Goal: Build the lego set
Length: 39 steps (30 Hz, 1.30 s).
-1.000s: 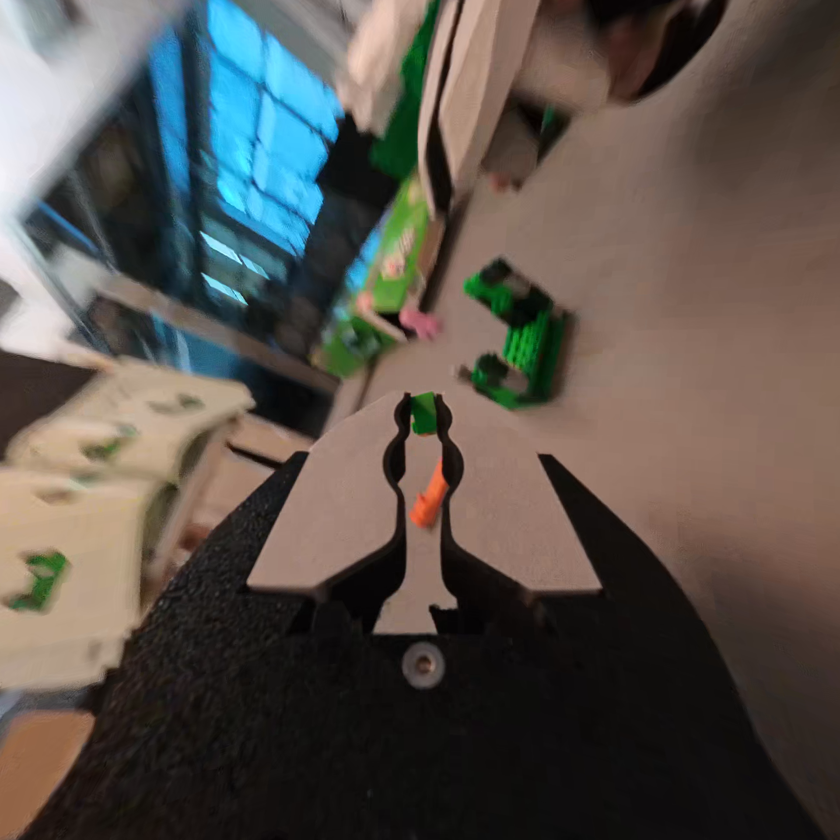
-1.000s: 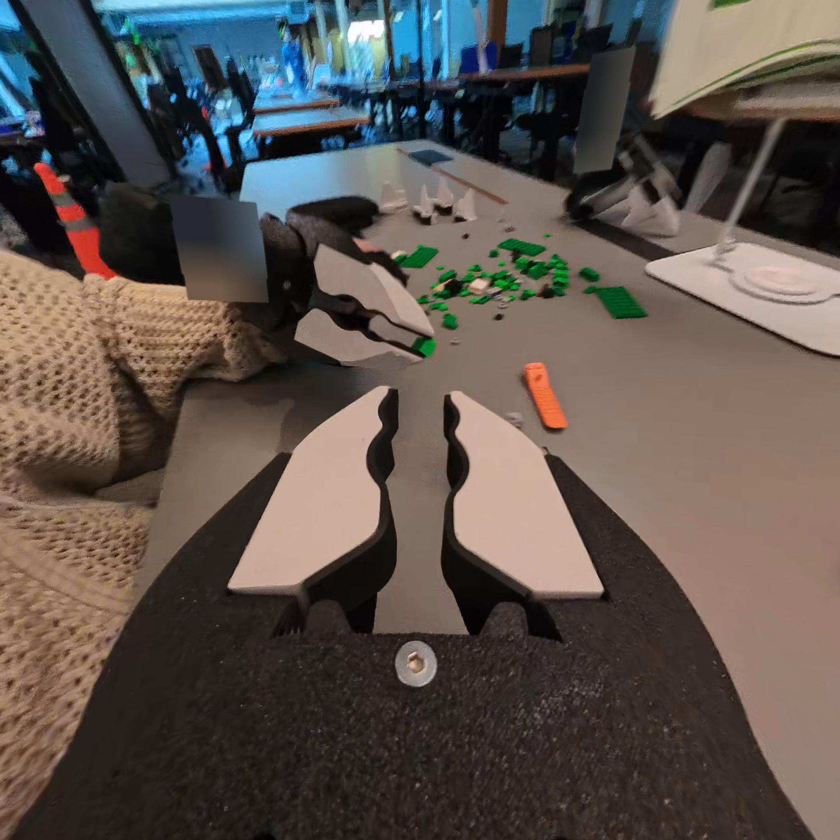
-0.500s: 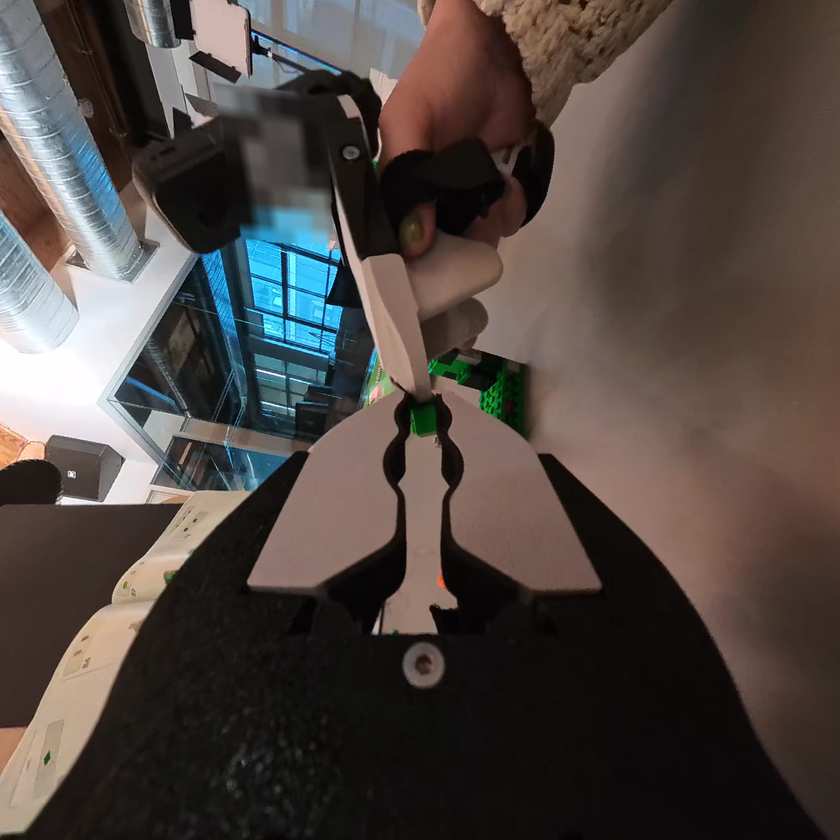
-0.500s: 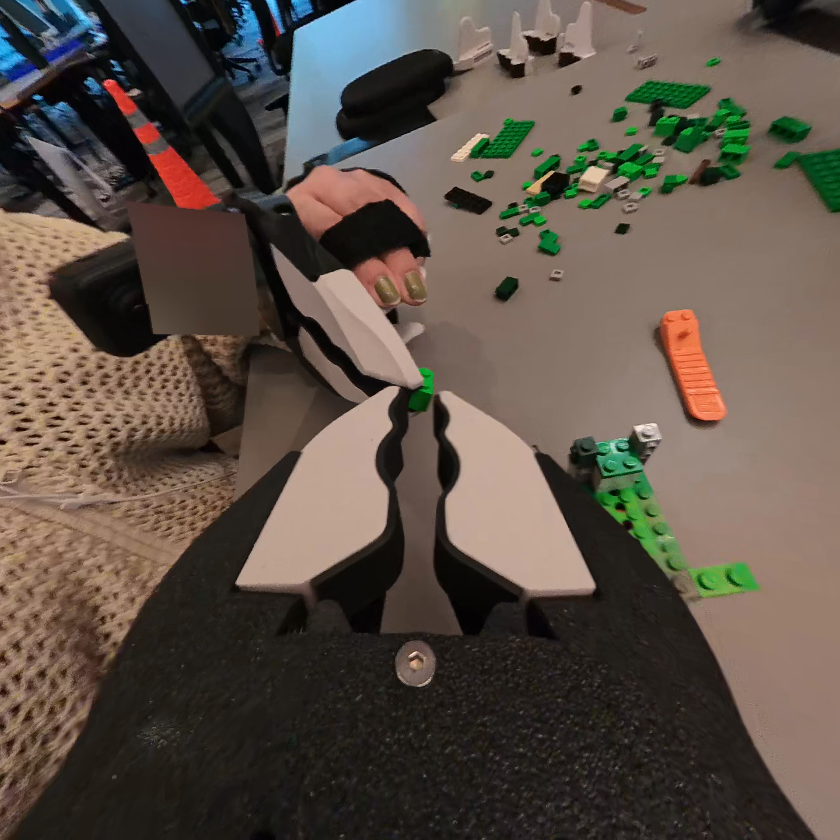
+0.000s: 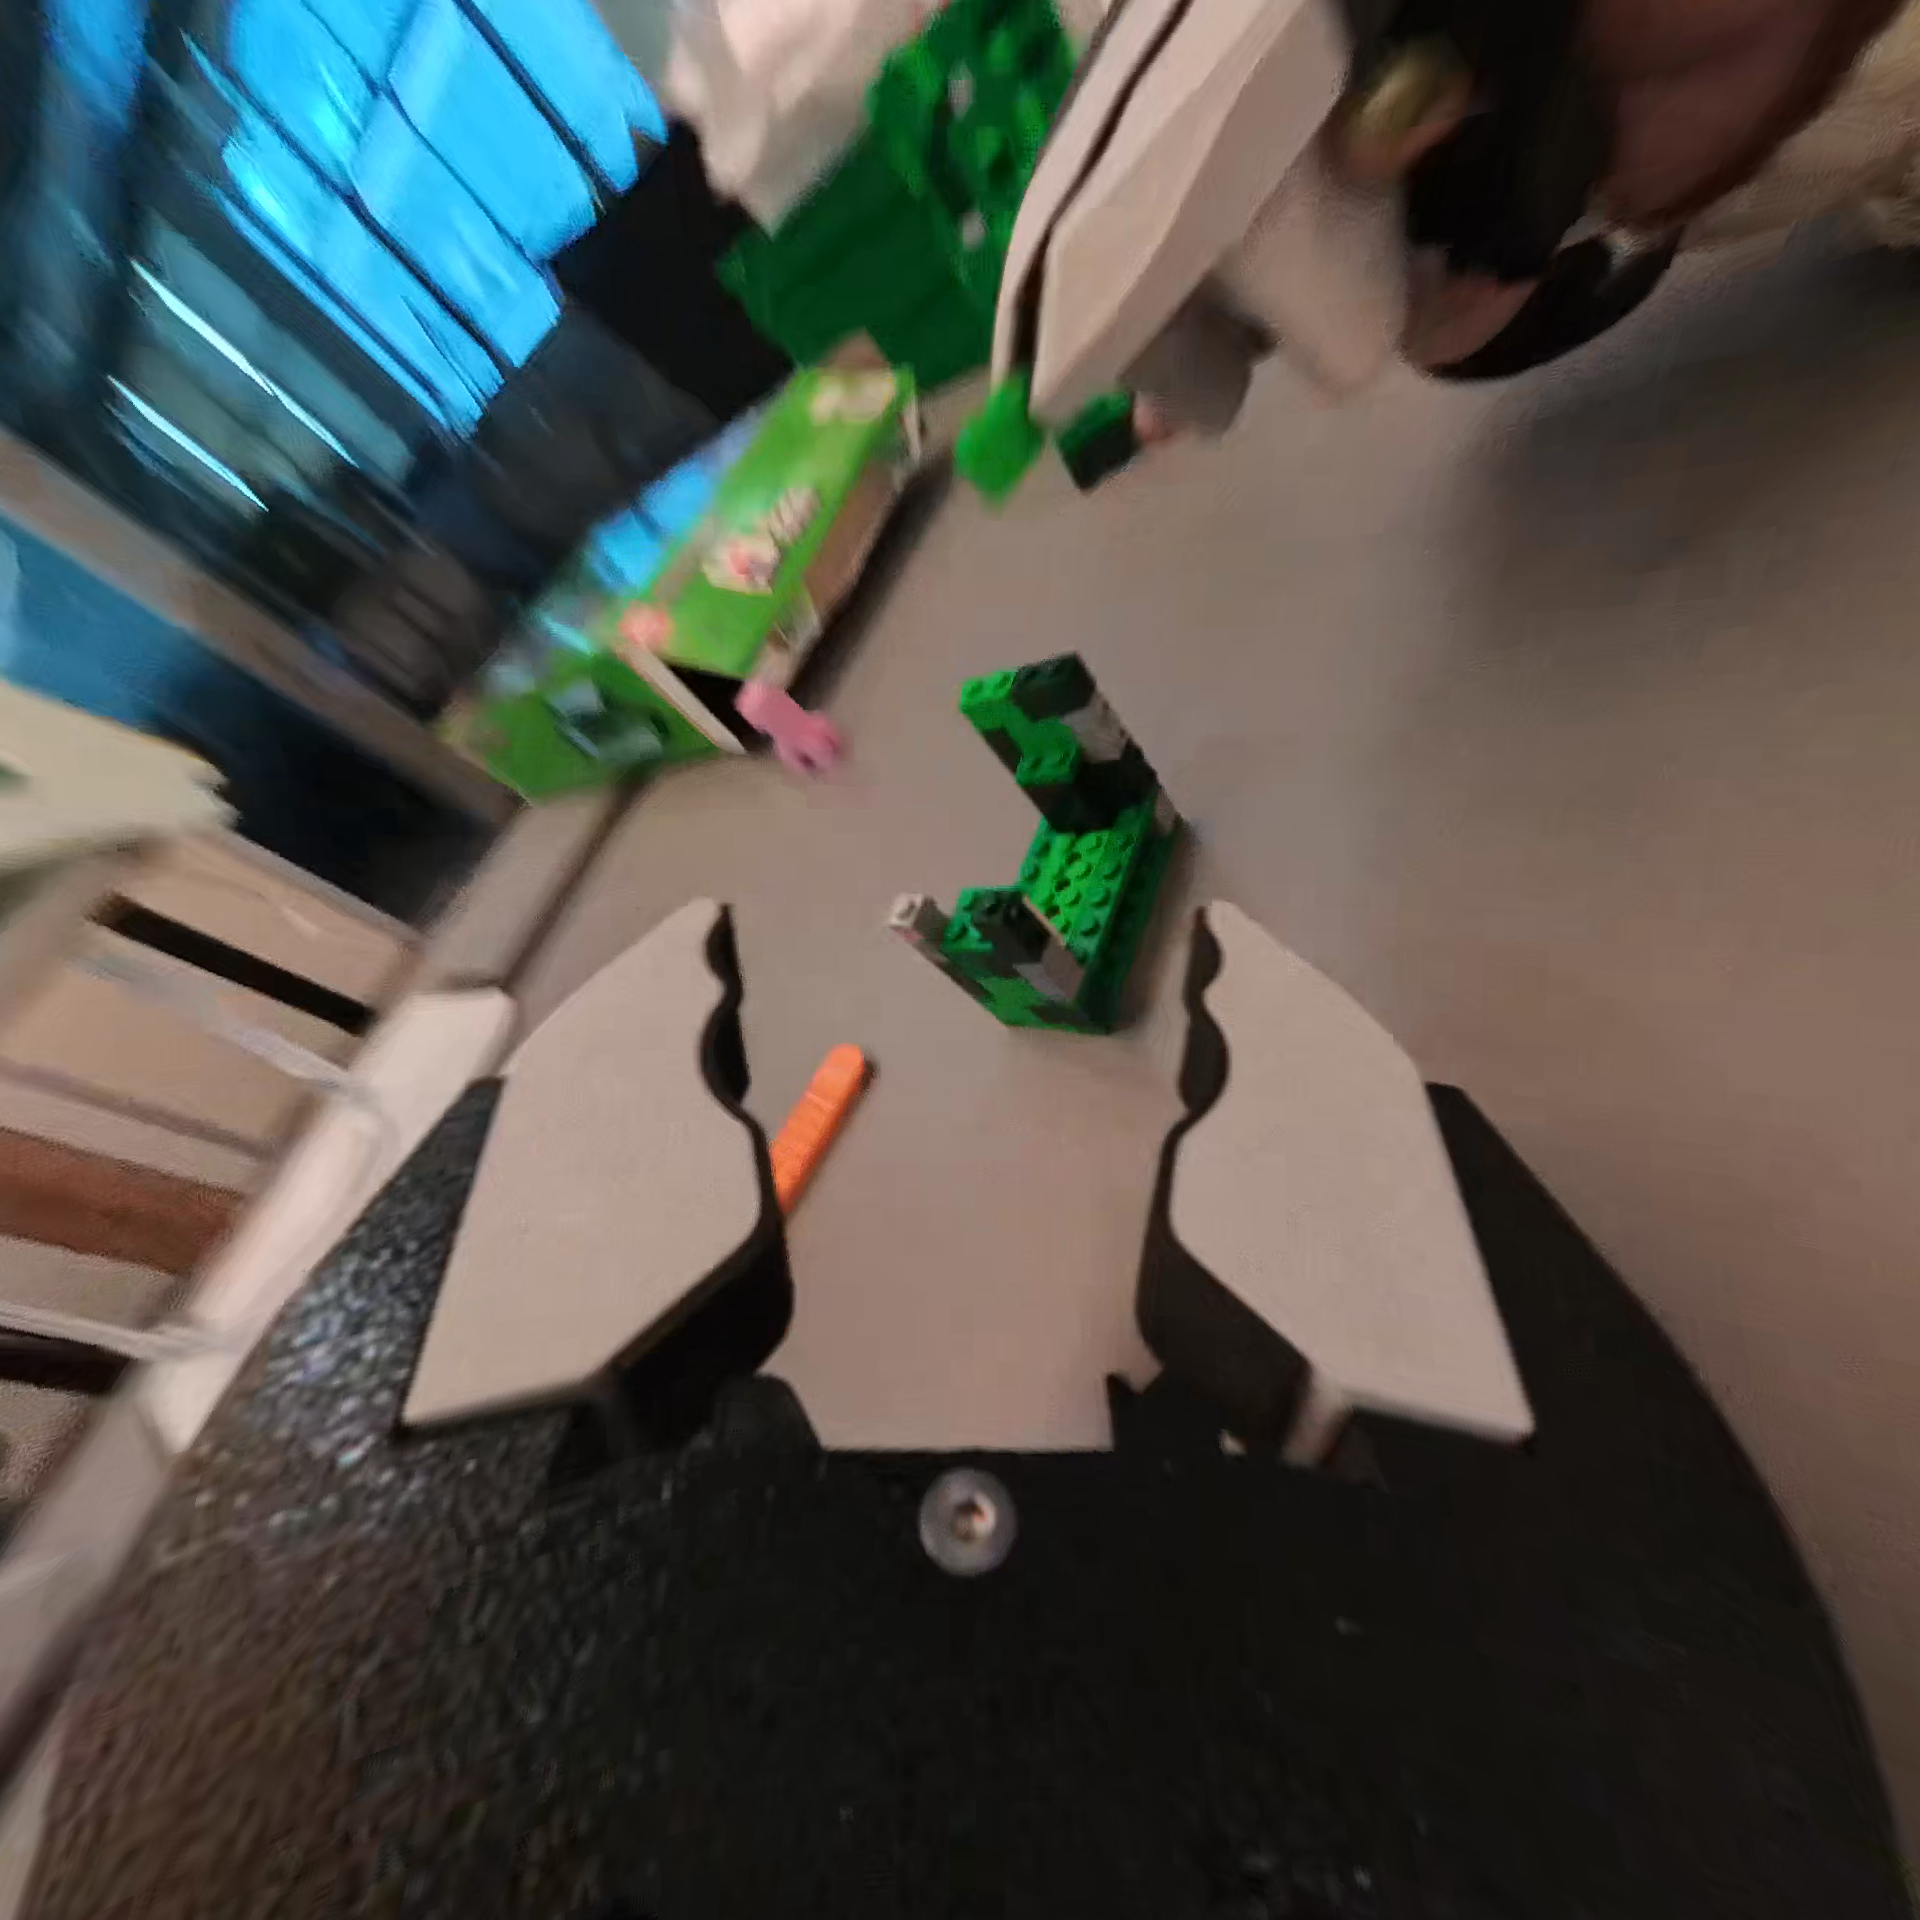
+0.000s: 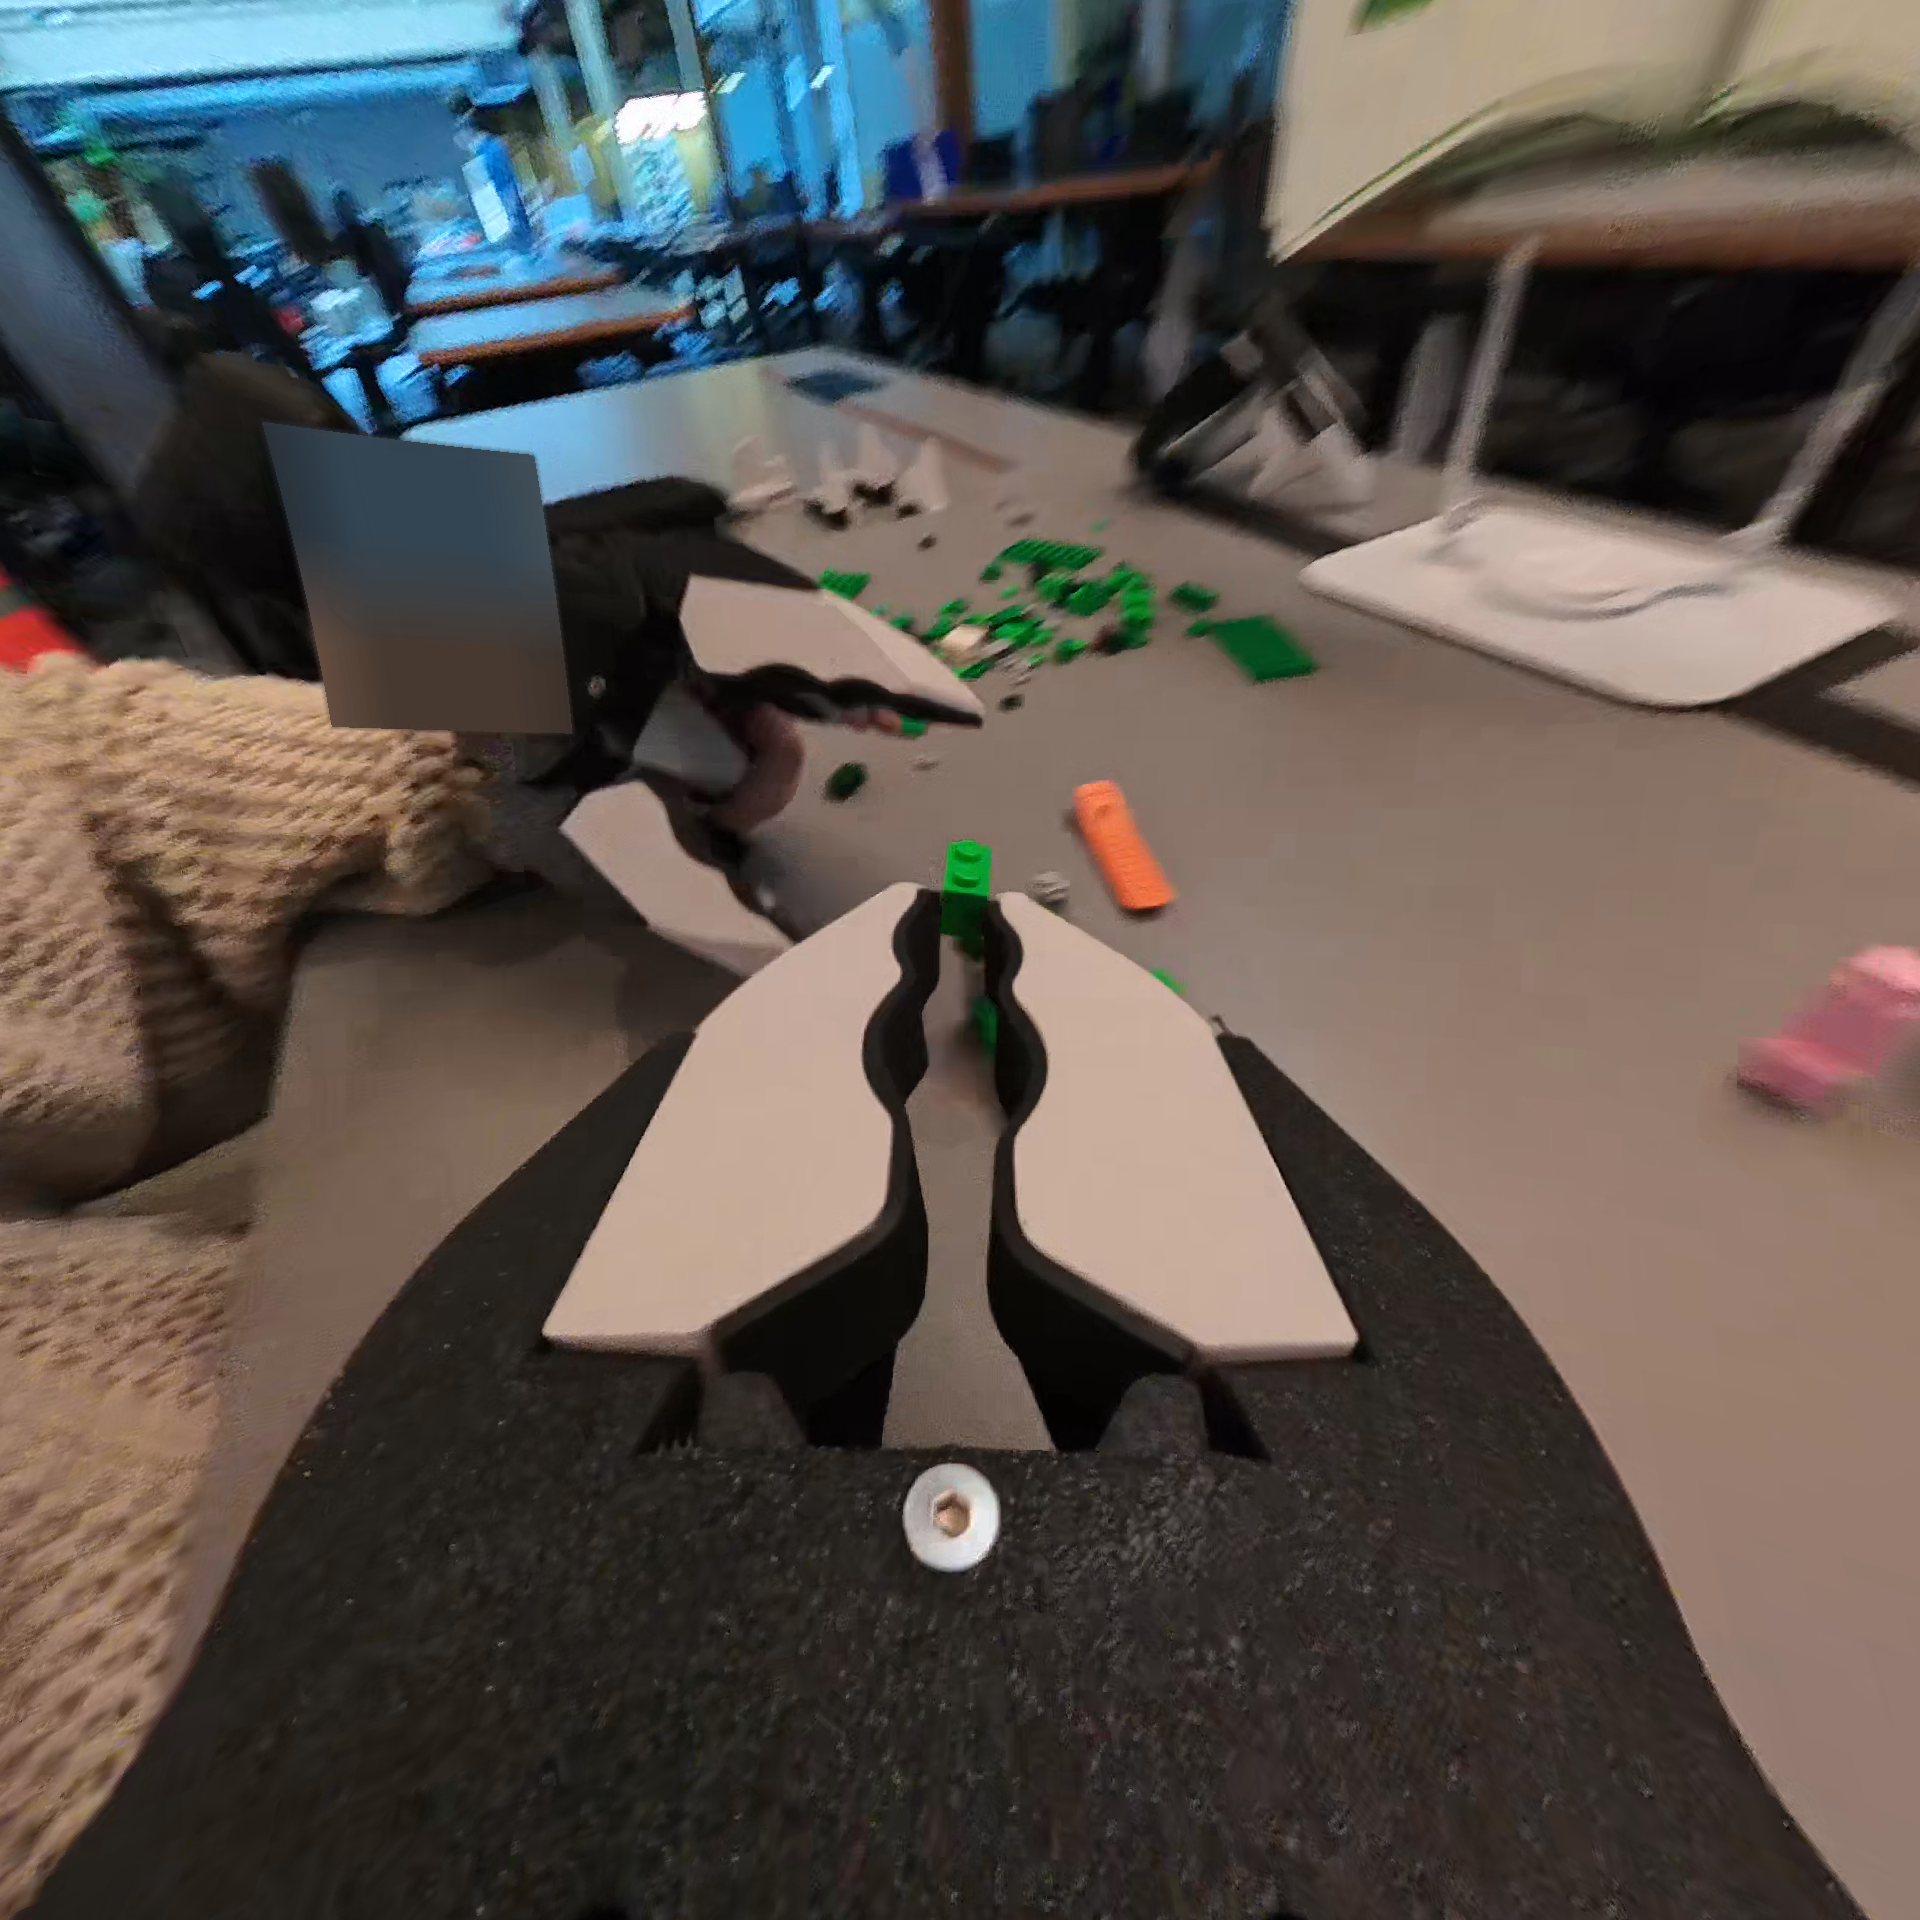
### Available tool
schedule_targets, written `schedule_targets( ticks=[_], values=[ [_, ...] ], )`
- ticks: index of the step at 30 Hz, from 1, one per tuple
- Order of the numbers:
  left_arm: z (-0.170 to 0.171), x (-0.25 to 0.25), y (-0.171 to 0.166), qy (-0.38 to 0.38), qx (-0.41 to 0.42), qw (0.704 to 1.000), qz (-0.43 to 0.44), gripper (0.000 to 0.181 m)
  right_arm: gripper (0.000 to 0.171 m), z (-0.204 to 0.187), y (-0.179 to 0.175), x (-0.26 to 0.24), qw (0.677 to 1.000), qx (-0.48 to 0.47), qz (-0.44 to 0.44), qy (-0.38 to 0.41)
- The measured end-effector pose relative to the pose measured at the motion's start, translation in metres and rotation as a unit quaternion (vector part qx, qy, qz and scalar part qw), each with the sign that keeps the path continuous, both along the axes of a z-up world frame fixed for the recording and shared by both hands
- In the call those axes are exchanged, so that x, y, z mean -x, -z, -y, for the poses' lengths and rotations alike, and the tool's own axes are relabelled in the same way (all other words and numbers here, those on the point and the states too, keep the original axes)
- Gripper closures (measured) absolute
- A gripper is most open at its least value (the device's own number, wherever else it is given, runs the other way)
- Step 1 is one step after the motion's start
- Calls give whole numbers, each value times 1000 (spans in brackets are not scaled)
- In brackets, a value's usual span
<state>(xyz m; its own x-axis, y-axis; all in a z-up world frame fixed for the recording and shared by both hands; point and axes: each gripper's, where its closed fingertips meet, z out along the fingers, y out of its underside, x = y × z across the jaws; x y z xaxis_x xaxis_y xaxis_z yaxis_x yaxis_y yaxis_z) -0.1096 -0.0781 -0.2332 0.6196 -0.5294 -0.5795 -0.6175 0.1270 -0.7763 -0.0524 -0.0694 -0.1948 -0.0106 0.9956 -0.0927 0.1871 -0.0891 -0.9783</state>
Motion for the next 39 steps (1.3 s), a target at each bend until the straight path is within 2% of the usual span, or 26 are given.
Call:
schedule_targets(
  ticks=[2,5,12,16,17,18,19,20,21,24,27,30,35,38,39],
  values=[
    [-16,0,17,-12,94,995,34,87,164,-18,-12,-12,998,-5,-45,45],
    [-23,-10,36,8,192,979,64,88,164,-33,-17,-25,993,16,-81,79],
    [-3,-16,45,28,256,965,50,99,164,-44,-11,-30,992,8,-72,100],
    [20,-23,46,50,284,956,57,109,164,-43,-8,-28,993,3,-66,97],
    [26,-25,48,58,293,953,51,116,164,-43,-7,-28,993,2,-64,98],
    [30,-24,50,62,297,952,40,132,164,-43,-7,-28,993,0,-64,98],
    [30,-22,50,58,293,954,32,141,164,-42,-7,-27,993,-1,-66,97],
    [25,-17,48,41,283,957,35,139,164,-41,-8,-27,993,0,-69,93],
    [16,-11,45,14,273,961,50,130,164,-40,-9,-26,993,2,-73,90],
    [-6,-8,36,-19,270,956,110,82,164,-37,-9,-24,994,5,-75,83],
    [-10,-19,39,10,277,954,116,77,164,-30,-7,-20,995,-5,-68,66],
    [2,-28,49,31,307,946,98,80,164,-22,-3,-16,997,-38,-56,48],
    [34,-50,45,95,332,933,106,105,164,-1,9,-10,998,-56,-19,-17],
    [34,-49,45,93,301,946,78,127,164,15,20,-7,996,-63,13,-64],
    [29,-45,44,83,278,955,69,127,164,18,23,-6,995,-64,21,-74]
  ],
)
